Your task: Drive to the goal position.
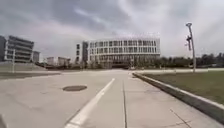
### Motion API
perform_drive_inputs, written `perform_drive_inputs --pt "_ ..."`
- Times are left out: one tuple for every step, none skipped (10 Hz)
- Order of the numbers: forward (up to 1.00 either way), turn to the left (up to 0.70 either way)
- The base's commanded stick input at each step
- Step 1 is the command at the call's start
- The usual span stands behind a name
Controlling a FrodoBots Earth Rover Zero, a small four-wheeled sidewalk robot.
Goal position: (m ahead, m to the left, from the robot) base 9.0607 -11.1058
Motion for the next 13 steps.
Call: perform_drive_inputs --pt "0.7 0.0" --pt "0.7 0.0" --pt "0.7 0.0" --pt "0.7 0.0" --pt "0.7 0.0" --pt "0.7 0.0" --pt "0.7 0.0" --pt "0.7 0.0" --pt "0.7 0.0" --pt "0.7 0.0" --pt "0.7 0.0" --pt "0.7 0.0" --pt "0.7 0.0"
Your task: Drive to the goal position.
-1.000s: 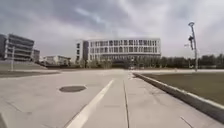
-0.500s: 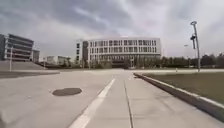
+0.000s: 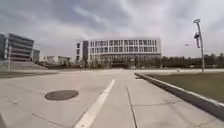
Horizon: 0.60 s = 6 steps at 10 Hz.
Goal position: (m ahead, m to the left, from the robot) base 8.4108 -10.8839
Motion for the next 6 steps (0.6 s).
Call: perform_drive_inputs --pt "0.7 0.0" --pt "0.7 0.0" --pt "0.7 0.0" --pt "0.7 0.0" --pt "0.7 0.0" --pt "0.7 0.0"
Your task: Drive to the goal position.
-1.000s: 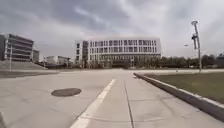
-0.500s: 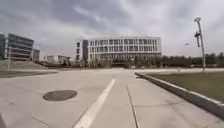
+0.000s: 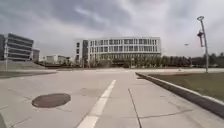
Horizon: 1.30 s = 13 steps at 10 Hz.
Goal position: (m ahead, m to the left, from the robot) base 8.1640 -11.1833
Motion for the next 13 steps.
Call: perform_drive_inputs --pt "0.7 0.0" --pt "0.7 0.0" --pt "0.7 0.0" --pt "0.7 0.0" --pt "0.7 0.0" --pt "0.7 0.0" --pt "0.7 0.0" --pt "0.7 0.0" --pt "0.7 0.0" --pt "0.7 0.0" --pt "0.7 0.0" --pt "0.7 0.0" --pt "0.7 0.0"
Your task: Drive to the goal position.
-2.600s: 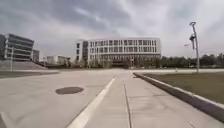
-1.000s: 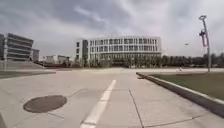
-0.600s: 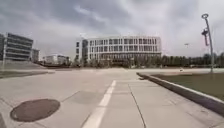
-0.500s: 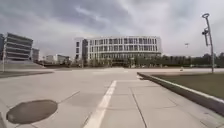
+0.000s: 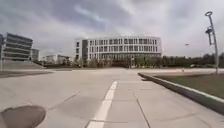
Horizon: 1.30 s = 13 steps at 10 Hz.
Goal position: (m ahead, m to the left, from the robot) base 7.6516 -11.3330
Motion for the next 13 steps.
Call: perform_drive_inputs --pt "0.7 0.0" --pt "0.7 0.0" --pt "0.7 0.0" --pt "0.7 0.0" --pt "0.7 0.0" --pt "0.7 0.0" --pt "0.7 0.0" --pt "0.7 0.0" --pt "0.7 0.0" --pt "0.7 0.0" --pt "0.7 0.0" --pt "0.7 0.0" --pt "0.7 0.0"
